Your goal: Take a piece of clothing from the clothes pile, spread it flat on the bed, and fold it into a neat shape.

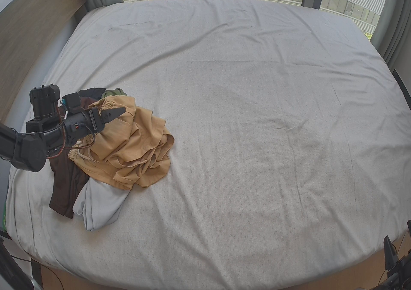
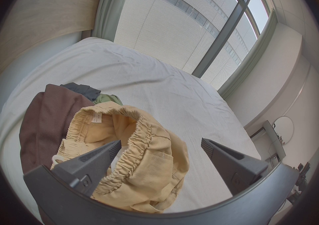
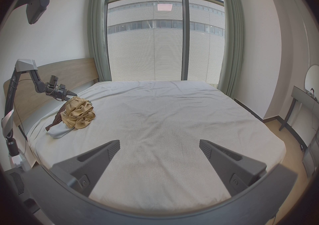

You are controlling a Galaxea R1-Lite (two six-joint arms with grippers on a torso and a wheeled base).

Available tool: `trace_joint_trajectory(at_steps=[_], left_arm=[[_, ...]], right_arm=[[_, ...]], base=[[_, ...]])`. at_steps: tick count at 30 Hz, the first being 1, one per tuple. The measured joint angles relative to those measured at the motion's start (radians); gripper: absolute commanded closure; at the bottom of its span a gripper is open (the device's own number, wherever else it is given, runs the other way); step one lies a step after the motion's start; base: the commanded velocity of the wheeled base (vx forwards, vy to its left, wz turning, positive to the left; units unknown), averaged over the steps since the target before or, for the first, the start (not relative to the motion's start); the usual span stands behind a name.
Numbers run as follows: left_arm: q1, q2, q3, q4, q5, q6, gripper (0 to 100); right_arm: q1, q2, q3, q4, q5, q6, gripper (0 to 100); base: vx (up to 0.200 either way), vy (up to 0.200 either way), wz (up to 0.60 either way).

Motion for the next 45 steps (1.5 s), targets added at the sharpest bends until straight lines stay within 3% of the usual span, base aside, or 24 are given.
trace_joint_trajectory(at_steps=[13, 14, 32, 45], left_arm=[[-0.023, 0.038, -0.038, -0.002, 0.000, -0.013, 0], [-0.024, 0.040, -0.039, -0.002, 0.000, -0.013, 100], [-0.026, 0.036, -0.002, -0.004, -0.002, -0.006, 100], [-0.014, -0.022, 0.158, -0.058, -0.039, 0.047, 100]], right_arm=[[0.000, 0.000, 0.000, 0.000, 0.000, -0.001, 0], [0.000, 0.000, 0.000, 0.000, 0.000, -0.001, 0], [0.000, 0.000, 0.000, 0.000, 0.000, 0.001, 0], [0.000, 0.000, 0.000, 0.000, 0.000, 0.001, 0]], base=[[0.000, 0.000, 0.00], [0.000, 0.000, 0.00], [0.000, 0.000, 0.00], [0.000, 0.000, 0.00]])
